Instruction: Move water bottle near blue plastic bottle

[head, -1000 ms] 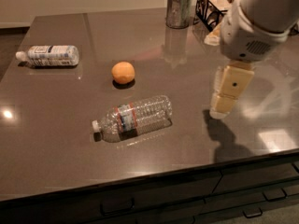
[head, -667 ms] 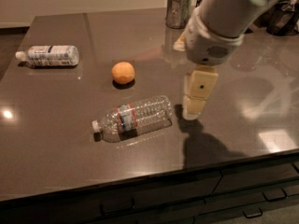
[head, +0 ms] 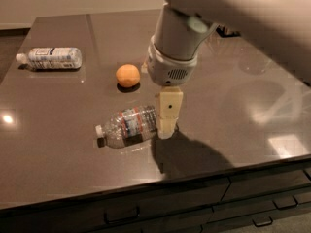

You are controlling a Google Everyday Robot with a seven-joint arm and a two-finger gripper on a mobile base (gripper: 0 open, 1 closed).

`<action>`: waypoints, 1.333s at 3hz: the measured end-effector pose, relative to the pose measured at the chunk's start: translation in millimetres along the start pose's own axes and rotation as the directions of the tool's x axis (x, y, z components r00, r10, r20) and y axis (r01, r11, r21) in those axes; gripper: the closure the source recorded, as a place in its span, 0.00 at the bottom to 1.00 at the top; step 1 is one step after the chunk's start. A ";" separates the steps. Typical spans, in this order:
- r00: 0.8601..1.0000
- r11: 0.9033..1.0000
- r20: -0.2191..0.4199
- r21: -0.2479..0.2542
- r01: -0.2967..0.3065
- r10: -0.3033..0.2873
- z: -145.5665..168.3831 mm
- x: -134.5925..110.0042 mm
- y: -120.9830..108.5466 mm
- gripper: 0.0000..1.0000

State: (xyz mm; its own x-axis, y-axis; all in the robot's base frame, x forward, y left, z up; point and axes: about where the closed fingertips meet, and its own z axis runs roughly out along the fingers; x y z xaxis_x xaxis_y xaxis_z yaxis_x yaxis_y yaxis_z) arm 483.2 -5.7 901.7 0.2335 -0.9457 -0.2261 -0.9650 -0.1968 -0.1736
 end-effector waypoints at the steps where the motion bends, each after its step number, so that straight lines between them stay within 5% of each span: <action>1: 0.998 0.997 -0.016 -0.048 0.053 -0.054 25.1 -8.9 6.2 0.00; 2: 0.994 0.992 -0.040 -0.084 0.097 -0.100 41.9 -9.6 13.8 0.00; 4: 0.984 0.979 -0.068 -0.132 0.157 -0.167 55.7 -16.5 23.0 0.40</action>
Offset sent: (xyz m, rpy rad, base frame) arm -0.0162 0.0193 -0.0624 -0.1241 0.0683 0.1625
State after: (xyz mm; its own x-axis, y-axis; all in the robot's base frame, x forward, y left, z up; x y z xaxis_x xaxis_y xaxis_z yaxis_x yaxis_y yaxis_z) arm 463.7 19.7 848.0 0.3825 -0.9151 -0.1280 -0.9237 -0.3751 -0.0786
